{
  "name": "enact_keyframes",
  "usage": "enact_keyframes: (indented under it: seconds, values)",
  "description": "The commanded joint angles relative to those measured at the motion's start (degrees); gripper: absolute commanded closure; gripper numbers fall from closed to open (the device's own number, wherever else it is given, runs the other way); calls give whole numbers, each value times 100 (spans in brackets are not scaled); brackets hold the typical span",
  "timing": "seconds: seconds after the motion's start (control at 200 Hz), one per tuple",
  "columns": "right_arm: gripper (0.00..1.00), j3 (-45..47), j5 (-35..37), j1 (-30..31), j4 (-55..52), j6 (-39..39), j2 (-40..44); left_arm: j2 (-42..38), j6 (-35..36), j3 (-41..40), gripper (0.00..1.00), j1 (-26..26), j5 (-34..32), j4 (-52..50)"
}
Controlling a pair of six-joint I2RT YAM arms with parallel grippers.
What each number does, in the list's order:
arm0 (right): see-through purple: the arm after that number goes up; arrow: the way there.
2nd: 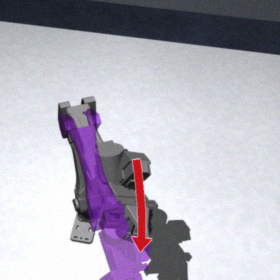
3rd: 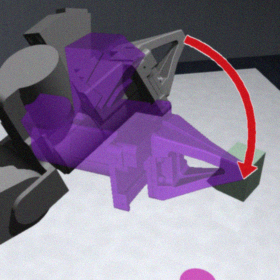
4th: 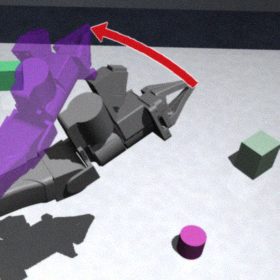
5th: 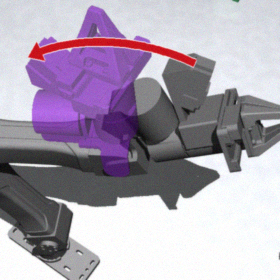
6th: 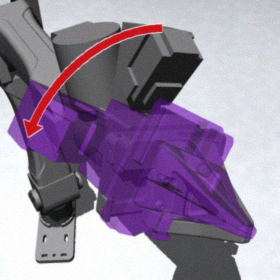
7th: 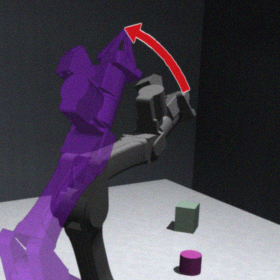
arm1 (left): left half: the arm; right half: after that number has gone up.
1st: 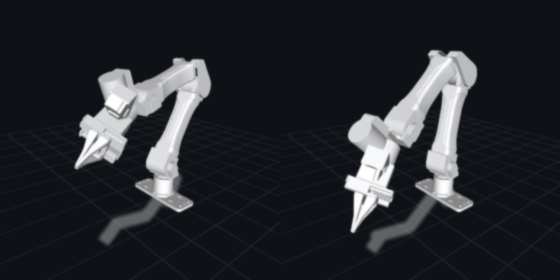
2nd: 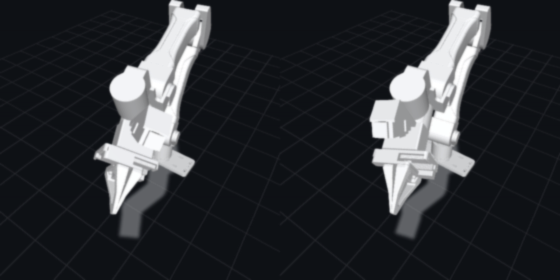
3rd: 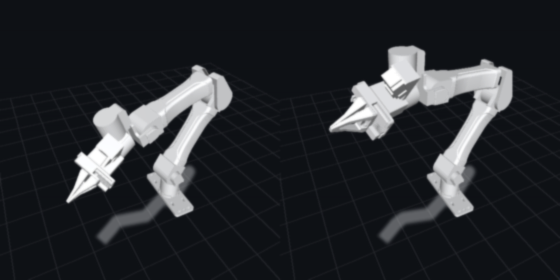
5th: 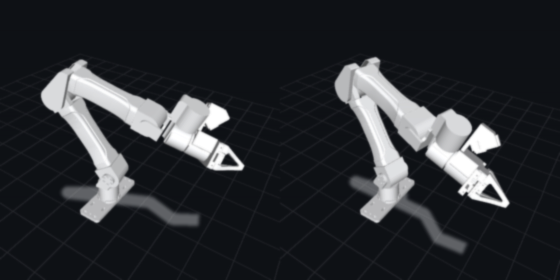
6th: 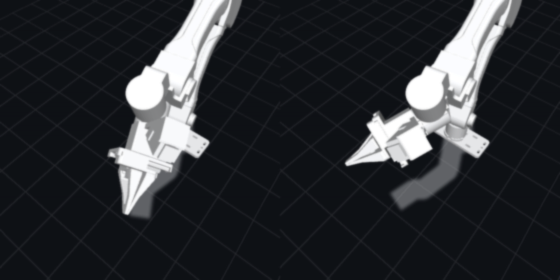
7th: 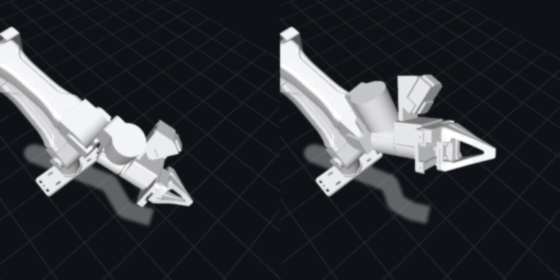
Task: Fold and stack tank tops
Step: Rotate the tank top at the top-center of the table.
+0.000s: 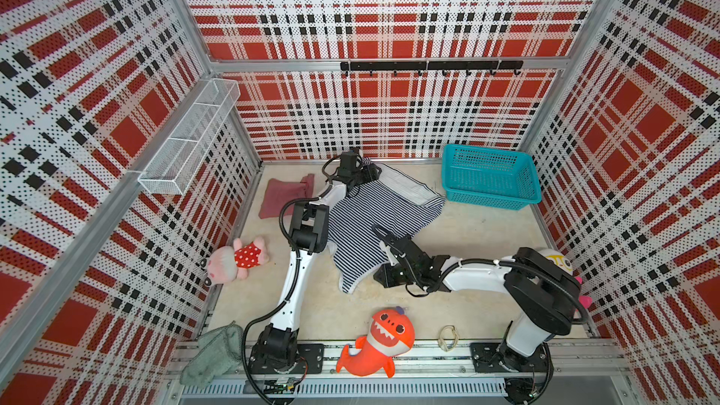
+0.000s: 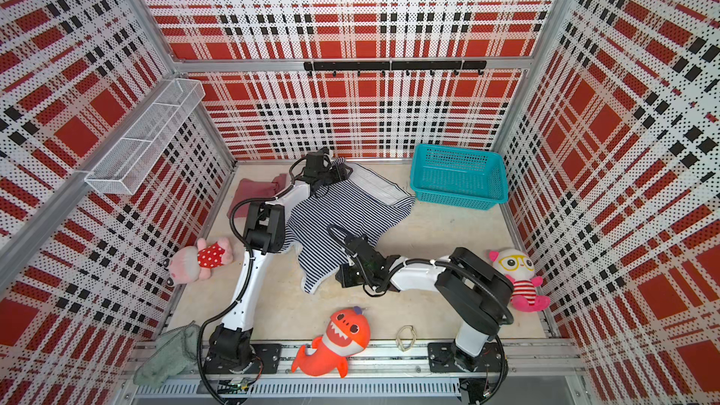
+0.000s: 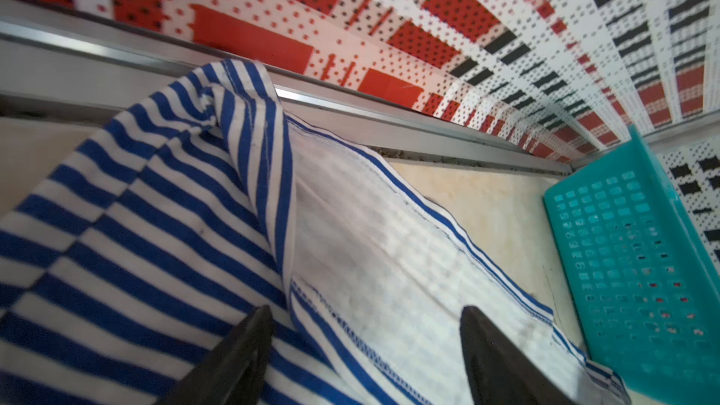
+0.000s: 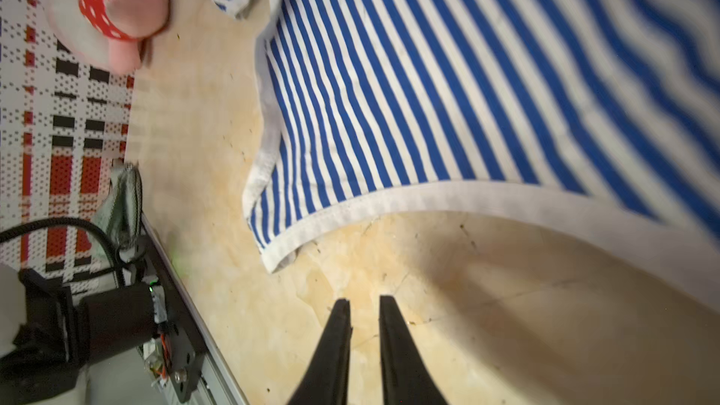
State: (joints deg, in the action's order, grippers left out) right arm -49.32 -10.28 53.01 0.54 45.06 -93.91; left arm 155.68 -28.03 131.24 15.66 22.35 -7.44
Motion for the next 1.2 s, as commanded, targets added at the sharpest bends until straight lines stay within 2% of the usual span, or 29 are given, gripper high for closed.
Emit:
enact_keyframes:
  seconds: [0.0,0.155,0.281,0.351,0.421,0.516,0.571,0.661,0.767,0.837,0.987,1.113,1.193]
  values:
    - [79,-552,840,-317,-1146,-585,536,-49,577,109,16,122,241,-1166]
    - [83,-408,1054,-1146,-1285,-1208,696,-1246,999,-365,13,-102,-81,-1165]
    - [87,-353,914,-1811,-1028,-1650,434,-2442,1160,-1226,12,-361,-421,-1125]
    - [88,-492,924,-2052,-933,-1862,182,-3147,1184,-2004,12,-364,-574,-1034]
    - [89,-762,869,-2231,-903,-2064,-141,-3854,1052,-3169,13,-307,-644,-758]
    - [89,-1209,703,-2351,-819,-2254,-675,-4673,435,-5077,16,-196,-557,487]
    - [90,-1494,696,-2366,-801,-2329,-1010,-4937,70,-5904,19,-195,-493,1119]
    - [91,-1921,845,-2398,-872,-2469,-1481,-4932,-225,-6658,21,-230,-500,1658]
    - [92,-2204,1170,-2419,-1037,-2547,-1854,-4681,-494,-7028,21,-341,-262,2139]
    - [94,-2180,1065,-2387,-1068,-2469,-1985,-4531,-573,-7115,21,-344,-266,2321]
    - [96,-1595,1360,-2175,-997,-2238,-1865,-4032,-561,-6783,21,-322,-196,2319]
    - [97,-744,1043,-2110,-556,-1747,-1583,-3425,-528,-6297,21,-325,-77,2163]
    - [98,-436,1108,-1834,-629,-1536,-1488,-3015,-516,-5899,22,-292,32,2024]
